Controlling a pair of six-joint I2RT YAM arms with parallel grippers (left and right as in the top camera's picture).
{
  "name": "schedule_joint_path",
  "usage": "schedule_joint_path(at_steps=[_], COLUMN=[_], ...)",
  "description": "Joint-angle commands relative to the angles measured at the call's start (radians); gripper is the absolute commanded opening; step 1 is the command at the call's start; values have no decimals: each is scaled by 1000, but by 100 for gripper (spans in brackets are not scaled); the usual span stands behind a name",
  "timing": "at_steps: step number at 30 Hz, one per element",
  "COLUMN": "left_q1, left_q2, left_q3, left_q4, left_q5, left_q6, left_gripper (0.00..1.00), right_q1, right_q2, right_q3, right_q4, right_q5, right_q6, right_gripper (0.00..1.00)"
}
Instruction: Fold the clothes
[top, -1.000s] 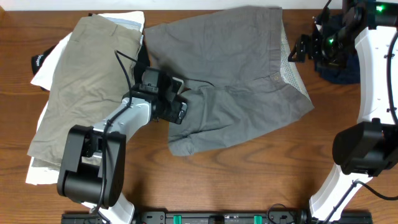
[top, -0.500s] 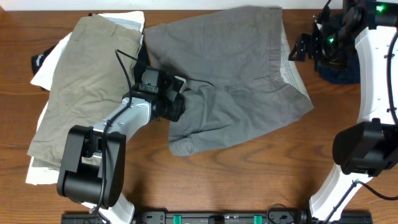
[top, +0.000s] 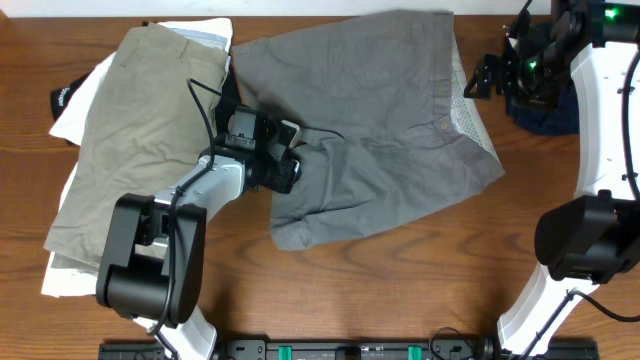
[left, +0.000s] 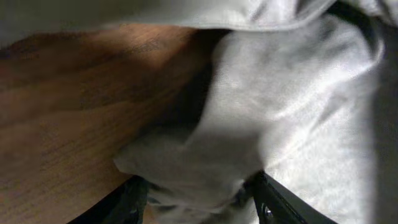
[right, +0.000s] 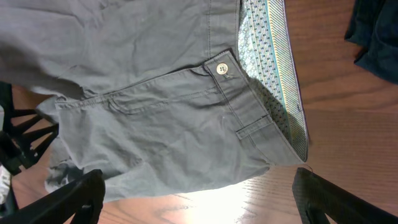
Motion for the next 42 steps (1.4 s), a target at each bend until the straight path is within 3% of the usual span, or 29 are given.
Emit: schedule_joint_path(at_steps=[1, 4, 8, 10, 20, 27, 34, 35, 36, 38, 39, 40, 42], left_q1=[3, 3, 3, 5, 36, 29, 29, 29, 29, 29, 29, 29, 29], left_q2=[43, 44, 44, 44, -116, -281, -311, -311, -311, -311, -311, -311, -311], left_q3=[-5, -5, -5, -3, 101, 132, 132, 132, 132, 132, 132, 132, 132], left_q4=[-3, -3, -3, -3, -194, -312, -439, -453, -464, -477, -480, -482, -490], left_q5=[-29, -33, -35, -66, -356, -368, -431, -460, -478, -500, -500, -499, -499], left_q6=[8, 8, 5, -35, -324, -328, -328, -328, -328, -328, -329, -330, -360], left_gripper=[57, 47, 12, 6, 6, 8, 8, 9, 22, 67, 79, 88, 96], right_q1=[12, 12, 12, 12, 12, 12, 12, 12, 12, 13, 13, 14, 18], right_q2=[-2, -2, -2, -2, -2, -2, -2, -2, 0, 1, 1, 1, 1], right_q3=[6, 6, 6, 6, 6, 6, 5, 5, 5, -3, -14, -29, -75], right_q4=[3, 5, 5, 5, 4, 3, -14, -23, -32, -45, -44, -42, -29], right_q5=[10, 10, 10, 10, 10, 18, 26, 28, 35, 64, 68, 69, 69], right_q6=[-19, -19, -19, -19, -34, -33, -33, -34, -34, -45, -57, -75, -142], right_gripper=[95, 95, 95, 96, 96, 97, 98, 97, 98, 98, 98, 98, 97])
